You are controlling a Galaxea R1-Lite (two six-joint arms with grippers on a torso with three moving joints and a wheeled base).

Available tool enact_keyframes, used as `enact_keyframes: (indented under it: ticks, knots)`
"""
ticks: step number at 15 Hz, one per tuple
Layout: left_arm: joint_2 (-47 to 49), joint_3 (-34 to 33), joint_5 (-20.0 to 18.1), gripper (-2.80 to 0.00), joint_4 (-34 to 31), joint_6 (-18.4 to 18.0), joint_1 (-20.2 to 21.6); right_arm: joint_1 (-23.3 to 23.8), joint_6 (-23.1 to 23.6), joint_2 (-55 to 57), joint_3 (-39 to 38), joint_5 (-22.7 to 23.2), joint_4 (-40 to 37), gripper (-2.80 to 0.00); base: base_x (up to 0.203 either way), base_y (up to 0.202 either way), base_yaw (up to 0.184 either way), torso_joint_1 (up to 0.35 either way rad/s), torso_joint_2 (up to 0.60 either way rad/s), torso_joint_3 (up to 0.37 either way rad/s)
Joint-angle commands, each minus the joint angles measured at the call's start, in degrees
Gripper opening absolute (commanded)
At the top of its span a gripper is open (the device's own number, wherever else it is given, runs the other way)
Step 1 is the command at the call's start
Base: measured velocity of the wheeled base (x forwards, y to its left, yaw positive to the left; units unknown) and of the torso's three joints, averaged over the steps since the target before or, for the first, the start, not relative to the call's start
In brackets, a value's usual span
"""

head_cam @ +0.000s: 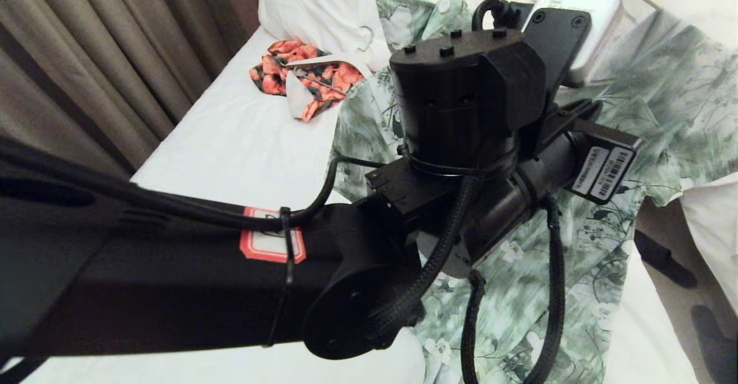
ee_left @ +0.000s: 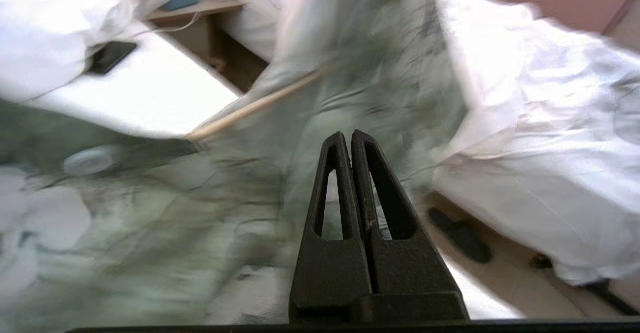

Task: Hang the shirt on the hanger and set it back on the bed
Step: Take the clothes hanger out of the clothes

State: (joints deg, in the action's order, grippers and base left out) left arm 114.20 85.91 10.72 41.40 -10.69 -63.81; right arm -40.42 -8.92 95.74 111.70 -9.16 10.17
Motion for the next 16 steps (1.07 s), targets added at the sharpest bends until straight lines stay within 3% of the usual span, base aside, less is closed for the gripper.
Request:
enact_keyframes:
  ticks: [1, 4, 7, 9, 11, 14, 16]
  knots:
    - [0.3, -2.1, -0.8, -2.8, 0.7, -0.4, 2.5, -0.2, -0.6, 1.3, 0.3, 0.4, -0.4, -2.8, 0.0, 0.0, 0.0, 0.0, 0.0, 0.0]
    - [-2.1, -11.8, -5.1, -2.8, 8.5, -3.7, 5.7, -4.9, -2.3, 3.1, 0.8, 0.5, -1.1, -2.8, 0.0, 0.0, 0.0, 0.0, 0.0, 0.0]
    - [-3.8, -18.4, -9.5, -2.8, 16.3, -4.8, 7.0, -7.2, -2.7, 4.2, 0.8, 1.0, -2.2, -2.8, 0.0, 0.0, 0.0, 0.0, 0.0, 0.0]
    - [-4.1, -17.9, -5.3, -2.8, 16.6, -5.2, 6.1, -7.5, -3.1, 4.0, 0.8, 2.0, -2.3, -2.8, 0.0, 0.0, 0.0, 0.0, 0.0, 0.0]
    - [-4.8, -17.2, 3.9, -2.8, 16.6, -7.4, 3.8, -7.8, -5.7, 3.1, 0.9, 2.1, -3.2, -2.8, 0.0, 0.0, 0.0, 0.0, 0.0, 0.0]
    - [-4.6, -18.1, 4.5, -2.8, 16.7, -10.8, 3.2, -8.0, -6.1, 1.9, 0.9, 3.6, -4.5, -2.8, 0.0, 0.0, 0.0, 0.0, 0.0, 0.0]
    - [-4.6, -18.8, 4.2, -2.8, 16.8, -10.8, 3.2, -8.0, -6.1, 1.8, 0.9, 3.7, -4.5, -2.8, 0.0, 0.0, 0.0, 0.0, 0.0, 0.0]
